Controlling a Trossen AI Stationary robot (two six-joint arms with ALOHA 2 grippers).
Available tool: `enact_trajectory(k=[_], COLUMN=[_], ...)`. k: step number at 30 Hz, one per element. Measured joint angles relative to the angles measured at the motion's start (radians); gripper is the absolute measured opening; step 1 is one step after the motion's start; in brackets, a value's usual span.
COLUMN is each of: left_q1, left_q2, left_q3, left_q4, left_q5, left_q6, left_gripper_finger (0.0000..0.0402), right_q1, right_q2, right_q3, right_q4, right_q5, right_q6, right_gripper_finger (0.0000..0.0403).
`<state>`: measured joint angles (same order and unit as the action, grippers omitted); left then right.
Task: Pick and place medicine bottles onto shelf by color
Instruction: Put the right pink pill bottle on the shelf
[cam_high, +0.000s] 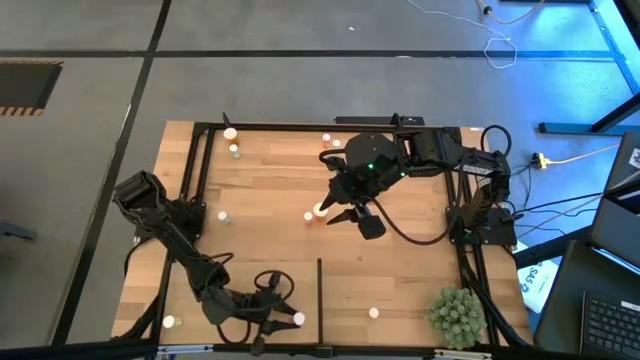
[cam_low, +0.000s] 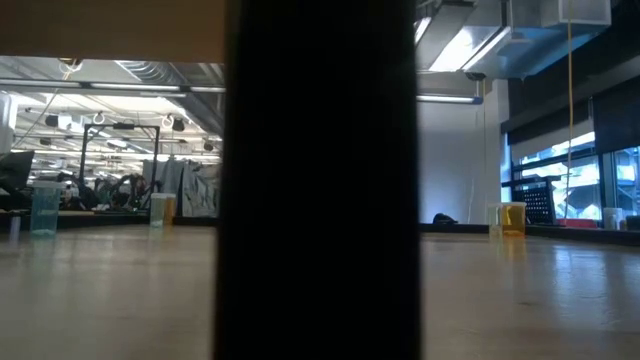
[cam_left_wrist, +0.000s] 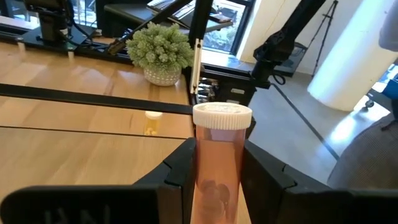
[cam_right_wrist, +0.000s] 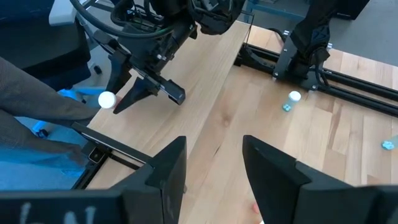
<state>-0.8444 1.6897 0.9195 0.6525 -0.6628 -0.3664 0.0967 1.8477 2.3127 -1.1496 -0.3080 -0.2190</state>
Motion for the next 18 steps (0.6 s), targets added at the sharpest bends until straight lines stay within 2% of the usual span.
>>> enact_trajectory(k=[10, 18], left_q1=[0.005, 0.022], left_q2=[0.000, 0.000], left_q3=[0.000, 0.000], left_q4=[-0.008, -0.010], left_q5=[0.008, 0.080], left_q6=[0.002, -0.017], left_gripper_finger=[0.0096, 0.0096], right_q1=[0.000, 0.000], right_q2=[0.000, 0.000], right_q3=[0.000, 0.000], right_q4=[0.000, 0.000], right_q5=[0.000, 0.001], right_q6=[0.000, 0.001], right_gripper_finger=[0.0160, 0.0160])
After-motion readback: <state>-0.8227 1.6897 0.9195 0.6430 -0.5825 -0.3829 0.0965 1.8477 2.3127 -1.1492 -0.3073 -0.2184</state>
